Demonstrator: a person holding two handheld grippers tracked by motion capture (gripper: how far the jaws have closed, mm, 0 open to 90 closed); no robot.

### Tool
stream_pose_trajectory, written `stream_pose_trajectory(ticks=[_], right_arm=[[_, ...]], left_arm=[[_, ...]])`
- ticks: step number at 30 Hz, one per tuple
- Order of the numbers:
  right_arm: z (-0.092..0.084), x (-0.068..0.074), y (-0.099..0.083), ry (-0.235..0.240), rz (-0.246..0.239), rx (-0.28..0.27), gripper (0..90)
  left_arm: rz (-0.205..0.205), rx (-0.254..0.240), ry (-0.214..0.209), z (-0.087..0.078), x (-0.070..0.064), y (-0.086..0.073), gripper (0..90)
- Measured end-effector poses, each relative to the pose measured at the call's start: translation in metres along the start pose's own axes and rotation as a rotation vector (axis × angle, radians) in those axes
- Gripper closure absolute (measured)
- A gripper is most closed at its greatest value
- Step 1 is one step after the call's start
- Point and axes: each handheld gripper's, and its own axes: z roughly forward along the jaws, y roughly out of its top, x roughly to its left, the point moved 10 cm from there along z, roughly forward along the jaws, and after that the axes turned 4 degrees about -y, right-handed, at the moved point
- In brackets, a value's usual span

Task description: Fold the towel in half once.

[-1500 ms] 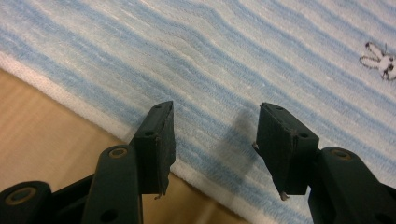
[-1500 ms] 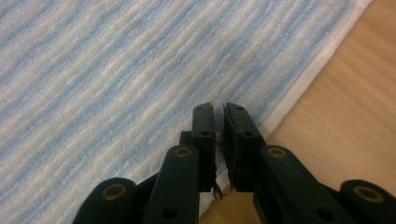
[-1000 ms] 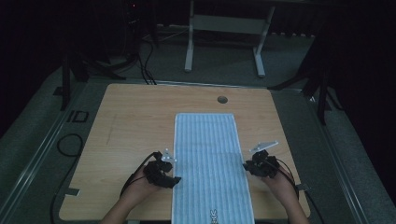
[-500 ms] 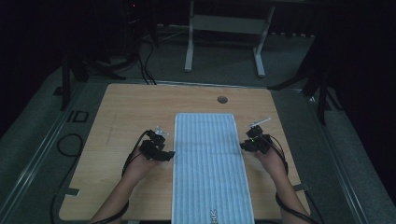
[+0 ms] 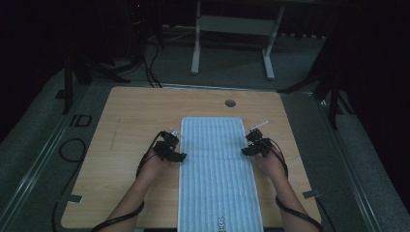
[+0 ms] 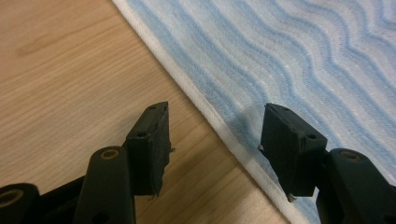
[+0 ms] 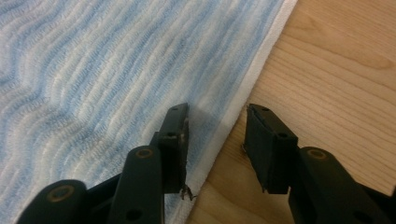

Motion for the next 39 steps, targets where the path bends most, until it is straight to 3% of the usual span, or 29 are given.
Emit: stream_pose_trajectory(ticks=[2,7,11,14,16,20,24,29,39], right_arm=[[0.000,0.000,0.000,-0.001,0.002,0.010,61.7],[0.000,0.001,0.000,0.021,0.010,0.023,68.3],[0.000,0.007,0.001,0.024,-0.021,0.030,83.9],[0.000,0.009,0.002,0.014,-0.042,0.033,86.7],[-0.001,0.008,0.003,0.002,-0.047,0.023,87.3],[-0.014,0.003,0.007,0.021,-0.019,-0.035,87.4],[-0.044,0.001,0.014,0.080,0.020,-0.128,87.4],[-0.075,0.010,0.006,0.096,-0.037,-0.175,87.3],[-0.095,0.038,-0.039,0.119,-0.128,-0.201,87.3]], left_arm=[[0.015,0.026,0.015,0.004,-0.001,-0.004,42.3],[0.029,0.014,0.028,0.006,-0.004,-0.003,42.9],[0.039,0.011,0.013,0.007,-0.008,0.001,61.7],[0.022,0.013,-0.022,0.010,-0.013,0.005,81.3],[0.021,0.007,-0.018,0.009,-0.013,0.008,86.5],[0.005,-0.030,-0.049,-0.004,-0.013,0.016,87.2],[0.002,-0.079,-0.082,-0.025,-0.017,0.020,87.1],[0.031,-0.126,-0.100,-0.050,-0.033,0.009,87.0],[0.102,-0.160,-0.129,-0.074,-0.063,-0.026,86.5]])
